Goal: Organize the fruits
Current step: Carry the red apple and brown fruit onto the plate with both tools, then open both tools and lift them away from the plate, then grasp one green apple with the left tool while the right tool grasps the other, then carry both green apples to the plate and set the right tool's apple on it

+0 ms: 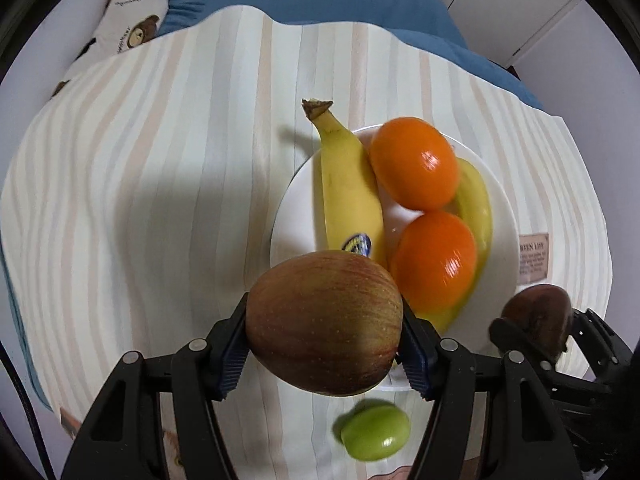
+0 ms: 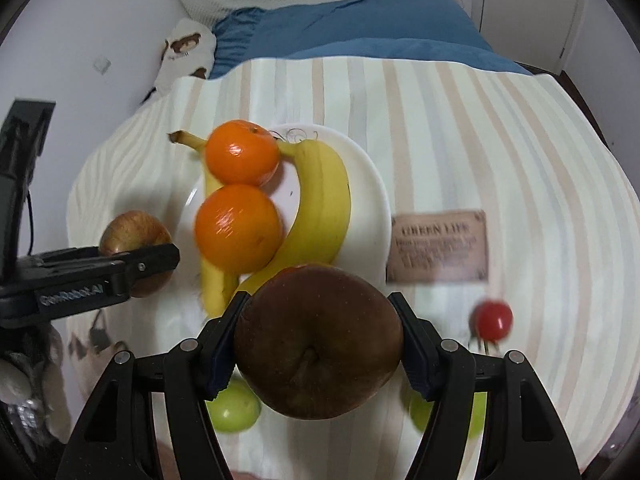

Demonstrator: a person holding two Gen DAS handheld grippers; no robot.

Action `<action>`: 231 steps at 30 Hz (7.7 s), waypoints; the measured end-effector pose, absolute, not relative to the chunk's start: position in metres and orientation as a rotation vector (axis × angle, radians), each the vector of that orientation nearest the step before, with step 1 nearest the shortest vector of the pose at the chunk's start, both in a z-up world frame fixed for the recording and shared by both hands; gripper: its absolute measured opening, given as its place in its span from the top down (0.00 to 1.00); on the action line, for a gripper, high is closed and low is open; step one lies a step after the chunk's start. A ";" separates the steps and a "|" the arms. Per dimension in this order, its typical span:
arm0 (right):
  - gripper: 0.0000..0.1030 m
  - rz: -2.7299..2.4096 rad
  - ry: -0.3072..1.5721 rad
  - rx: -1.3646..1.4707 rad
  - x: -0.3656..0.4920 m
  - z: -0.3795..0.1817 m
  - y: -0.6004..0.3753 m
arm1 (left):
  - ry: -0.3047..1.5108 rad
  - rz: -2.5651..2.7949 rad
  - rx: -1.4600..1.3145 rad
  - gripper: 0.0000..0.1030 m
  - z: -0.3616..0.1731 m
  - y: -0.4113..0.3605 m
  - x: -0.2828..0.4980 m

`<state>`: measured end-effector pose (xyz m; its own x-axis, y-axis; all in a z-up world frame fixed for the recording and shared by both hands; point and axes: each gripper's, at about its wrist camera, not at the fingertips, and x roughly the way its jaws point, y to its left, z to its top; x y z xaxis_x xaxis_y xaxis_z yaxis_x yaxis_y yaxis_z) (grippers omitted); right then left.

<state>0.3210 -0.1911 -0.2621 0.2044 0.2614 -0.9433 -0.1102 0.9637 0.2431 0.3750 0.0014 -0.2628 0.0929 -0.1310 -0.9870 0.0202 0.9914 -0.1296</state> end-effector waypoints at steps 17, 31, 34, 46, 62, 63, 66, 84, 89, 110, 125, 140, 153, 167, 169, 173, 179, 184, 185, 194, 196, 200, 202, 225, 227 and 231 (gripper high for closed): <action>0.31 0.235 1.373 0.014 0.350 -0.285 -0.179 | 1.523 -0.122 -0.049 0.35 -0.300 -0.005 0.391; 0.26 0.229 1.389 0.013 0.361 -0.286 -0.172 | 1.542 -0.090 -0.066 0.32 -0.314 -0.008 0.390; 0.26 0.232 1.388 0.016 0.361 -0.285 -0.171 | 1.537 -0.087 -0.066 0.31 -0.311 -0.010 0.392; 0.22 0.228 1.387 0.054 0.350 -0.287 -0.177 | 1.512 -0.078 -0.047 0.13 -0.301 -0.007 0.391; 0.19 0.216 1.343 0.071 0.341 -0.259 -0.187 | 1.449 -0.076 -0.064 0.13 -0.269 0.000 0.374; 0.19 0.218 1.341 0.073 0.340 -0.256 -0.187 | 1.444 -0.074 -0.065 0.13 -0.266 0.001 0.373; 0.19 0.217 1.331 0.075 0.335 -0.249 -0.191 | 1.423 -0.065 -0.065 0.13 -0.257 0.000 0.366; 0.15 0.226 1.326 0.150 0.286 -0.239 -0.201 | 1.375 0.017 -0.069 0.13 -0.255 -0.005 0.273; 0.05 0.217 1.254 0.098 0.264 -0.209 -0.201 | 1.283 0.022 -0.057 0.13 -0.216 -0.008 0.243; 0.03 0.261 0.957 0.017 0.134 -0.045 -0.220 | 0.965 0.020 -0.033 0.13 -0.050 -0.026 0.135; 0.03 0.291 0.918 0.112 0.090 -0.002 -0.243 | 0.964 0.017 -0.016 0.12 -0.031 -0.038 0.095; 0.09 0.143 1.182 0.205 0.174 -0.155 -0.296 | 1.237 0.048 0.003 0.00 -0.178 -0.036 0.159; 0.25 0.156 1.365 0.072 0.254 -0.256 -0.271 | 1.518 -0.101 0.004 0.04 -0.296 -0.066 0.220; 0.44 0.201 1.392 -0.116 0.269 -0.277 -0.240 | 1.523 -0.081 -0.017 0.42 -0.312 -0.073 0.218; 0.44 0.214 1.400 -0.085 0.261 -0.273 -0.247 | 1.524 -0.089 -0.032 0.42 -0.307 -0.069 0.210; 0.47 0.256 1.430 -0.002 0.236 -0.263 -0.264 | 1.538 -0.113 -0.050 0.42 -0.294 -0.066 0.173; 0.70 0.318 1.505 0.054 0.189 -0.265 -0.271 | 1.596 -0.150 -0.076 0.42 -0.292 -0.065 0.125; 0.69 0.291 1.481 0.113 0.193 -0.281 -0.271 | 1.611 -0.121 -0.071 0.42 -0.311 -0.066 0.120; 0.62 0.289 1.475 0.112 0.198 -0.281 -0.268 | 1.604 -0.119 -0.067 0.42 -0.312 -0.067 0.121; 0.38 0.209 1.477 0.141 0.244 -0.306 -0.262 | 1.588 -0.095 -0.047 0.42 -0.310 -0.069 0.155; 0.42 0.183 1.468 0.127 0.248 -0.309 -0.261 | 1.588 -0.093 -0.049 0.42 -0.311 -0.068 0.157; 0.46 0.193 1.443 0.103 0.243 -0.298 -0.260 | 1.582 -0.085 -0.056 0.42 -0.310 -0.064 0.165; 0.46 0.225 1.446 0.108 0.233 -0.289 -0.261 | 1.576 -0.081 -0.055 0.42 -0.307 -0.068 0.151; 0.46 0.310 1.480 0.023 0.145 -0.305 -0.215 | 1.568 -0.078 -0.025 0.42 -0.300 -0.065 0.118; 0.46 0.320 1.464 0.043 0.146 -0.296 -0.214 | 1.540 -0.089 -0.041 0.42 -0.286 -0.069 0.122; 0.46 0.350 1.420 0.096 0.161 -0.275 -0.216 | 1.457 -0.107 -0.075 0.42 -0.250 -0.069 0.145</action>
<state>0.1613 -0.2156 -0.2747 0.1091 0.2943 -0.9495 -0.1802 0.9452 0.2723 0.1452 -0.0691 -0.2495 0.1099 -0.1183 -0.9869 0.0276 0.9929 -0.1160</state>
